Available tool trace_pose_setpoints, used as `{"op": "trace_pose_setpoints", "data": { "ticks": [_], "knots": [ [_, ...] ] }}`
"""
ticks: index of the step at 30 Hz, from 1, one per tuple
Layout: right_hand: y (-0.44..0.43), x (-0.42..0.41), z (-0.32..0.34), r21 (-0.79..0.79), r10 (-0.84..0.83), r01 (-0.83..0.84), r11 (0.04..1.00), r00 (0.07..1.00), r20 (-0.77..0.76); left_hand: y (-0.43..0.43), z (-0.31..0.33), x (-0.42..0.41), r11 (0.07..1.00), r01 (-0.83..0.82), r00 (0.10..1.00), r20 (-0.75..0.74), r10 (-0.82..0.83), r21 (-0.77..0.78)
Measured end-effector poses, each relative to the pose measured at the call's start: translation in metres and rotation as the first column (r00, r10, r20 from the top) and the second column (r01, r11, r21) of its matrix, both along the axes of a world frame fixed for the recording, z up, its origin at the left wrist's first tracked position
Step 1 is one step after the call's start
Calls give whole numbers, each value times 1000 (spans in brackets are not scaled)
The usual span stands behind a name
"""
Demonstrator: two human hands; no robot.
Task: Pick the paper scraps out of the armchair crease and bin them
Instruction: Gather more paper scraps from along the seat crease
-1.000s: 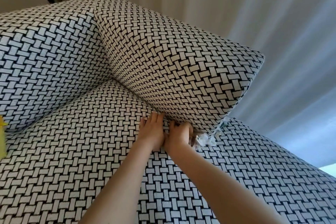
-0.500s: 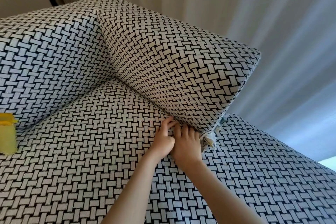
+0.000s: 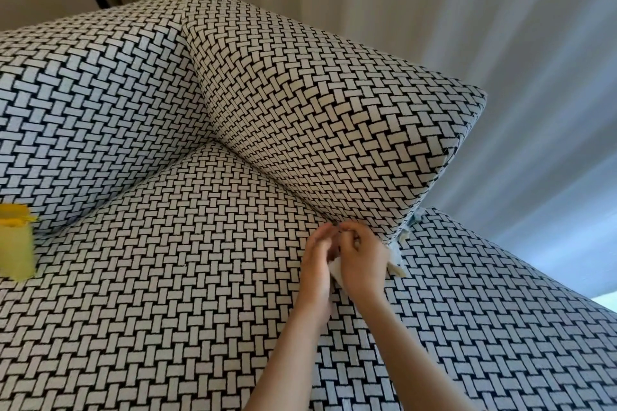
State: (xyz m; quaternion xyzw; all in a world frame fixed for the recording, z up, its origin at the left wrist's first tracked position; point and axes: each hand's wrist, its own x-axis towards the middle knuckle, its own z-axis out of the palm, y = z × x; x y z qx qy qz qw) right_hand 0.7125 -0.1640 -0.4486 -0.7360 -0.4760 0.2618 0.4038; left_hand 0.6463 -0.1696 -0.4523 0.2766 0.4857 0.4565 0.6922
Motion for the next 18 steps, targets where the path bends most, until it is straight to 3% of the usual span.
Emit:
{"op": "trace_pose_setpoints", "data": {
  "ticks": [4,6,10,13,16,18],
  "knots": [
    [-5,-29,7,23,-20,24,999,986,-165,-6,-4,-3,988,-27,965,253,66,-154],
    [-4,-35,7,60,-42,51,997,989,-142,-10,-10,-4,987,-40,946,311,87,-153],
    [-4,-38,-3,89,114,-128,988,982,152,-11,-19,-7,975,-69,885,438,158,-211],
    [-4,-32,-8,21,250,-273,962,904,346,-9,-21,-8,973,-54,881,448,153,-225],
    [-5,-29,-8,-9,243,-273,962,841,483,-6,-18,-5,970,-61,884,439,161,-234],
    [-7,-25,-10,-50,272,-312,949,730,627,-4,-15,-2,970,-81,890,421,174,-228]
  ]
}}
